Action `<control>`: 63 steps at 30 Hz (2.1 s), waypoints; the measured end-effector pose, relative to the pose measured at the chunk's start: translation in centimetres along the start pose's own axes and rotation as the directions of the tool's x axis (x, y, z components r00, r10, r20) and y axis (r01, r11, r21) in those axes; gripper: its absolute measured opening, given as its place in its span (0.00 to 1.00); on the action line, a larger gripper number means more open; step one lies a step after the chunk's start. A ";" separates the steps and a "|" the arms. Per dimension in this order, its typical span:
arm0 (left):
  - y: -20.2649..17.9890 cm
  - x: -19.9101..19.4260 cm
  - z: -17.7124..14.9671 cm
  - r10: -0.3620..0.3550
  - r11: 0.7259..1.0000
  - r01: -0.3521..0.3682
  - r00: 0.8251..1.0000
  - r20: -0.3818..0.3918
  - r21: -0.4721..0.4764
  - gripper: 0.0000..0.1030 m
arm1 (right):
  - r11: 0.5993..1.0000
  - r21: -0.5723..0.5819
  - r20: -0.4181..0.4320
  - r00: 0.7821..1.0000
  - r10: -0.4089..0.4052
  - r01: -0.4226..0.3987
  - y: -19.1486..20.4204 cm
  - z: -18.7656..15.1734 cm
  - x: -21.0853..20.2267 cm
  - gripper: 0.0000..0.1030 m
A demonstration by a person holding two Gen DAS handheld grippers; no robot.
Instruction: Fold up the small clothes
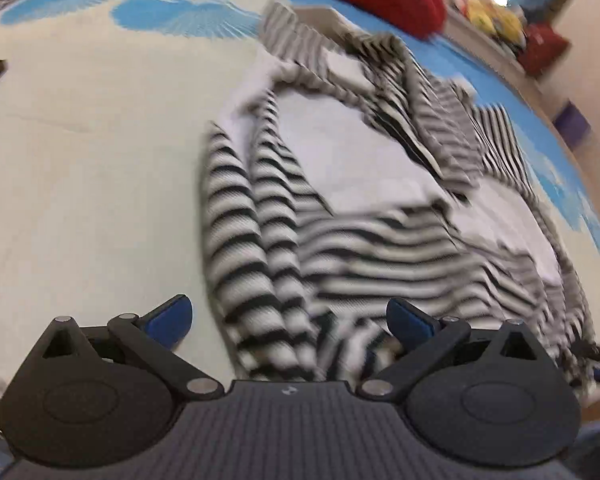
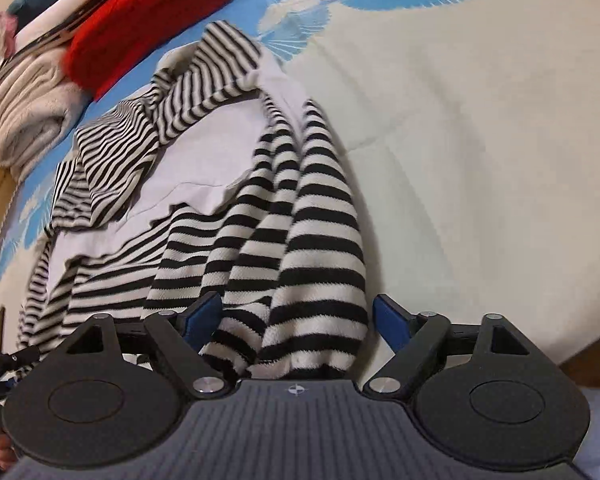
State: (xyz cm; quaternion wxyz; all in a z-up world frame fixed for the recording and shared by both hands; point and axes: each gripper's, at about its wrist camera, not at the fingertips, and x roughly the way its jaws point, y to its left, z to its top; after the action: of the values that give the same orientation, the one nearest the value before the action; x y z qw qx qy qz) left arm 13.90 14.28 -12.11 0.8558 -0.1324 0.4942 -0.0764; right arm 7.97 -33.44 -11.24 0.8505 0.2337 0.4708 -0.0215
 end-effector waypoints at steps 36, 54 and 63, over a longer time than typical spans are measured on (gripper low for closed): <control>-2.6 -13.2 4.3 -0.180 0.982 0.180 0.984 0.008 0.061 0.22 | 0.959 0.131 0.013 0.968 0.251 -0.250 0.3 2.1 -14.3 0.10; -0.1 3.1 19.7 0.053 0.998 -0.059 0.987 0.149 0.035 1.00 | 0.998 0.026 0.258 0.965 0.051 -0.060 4.7 16.6 3.2 0.67; -0.7 7.1 18.2 0.050 0.947 -0.097 0.986 0.158 0.307 0.99 | 0.945 -0.296 0.198 0.977 -0.080 0.137 5.6 16.2 7.3 0.70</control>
State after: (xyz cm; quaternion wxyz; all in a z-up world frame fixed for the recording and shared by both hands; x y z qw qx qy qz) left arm 33.24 14.49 -9.09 0.9025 0.0185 0.4153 -0.1121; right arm 26.32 -33.90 -7.79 0.9137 0.0687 0.4003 -0.0162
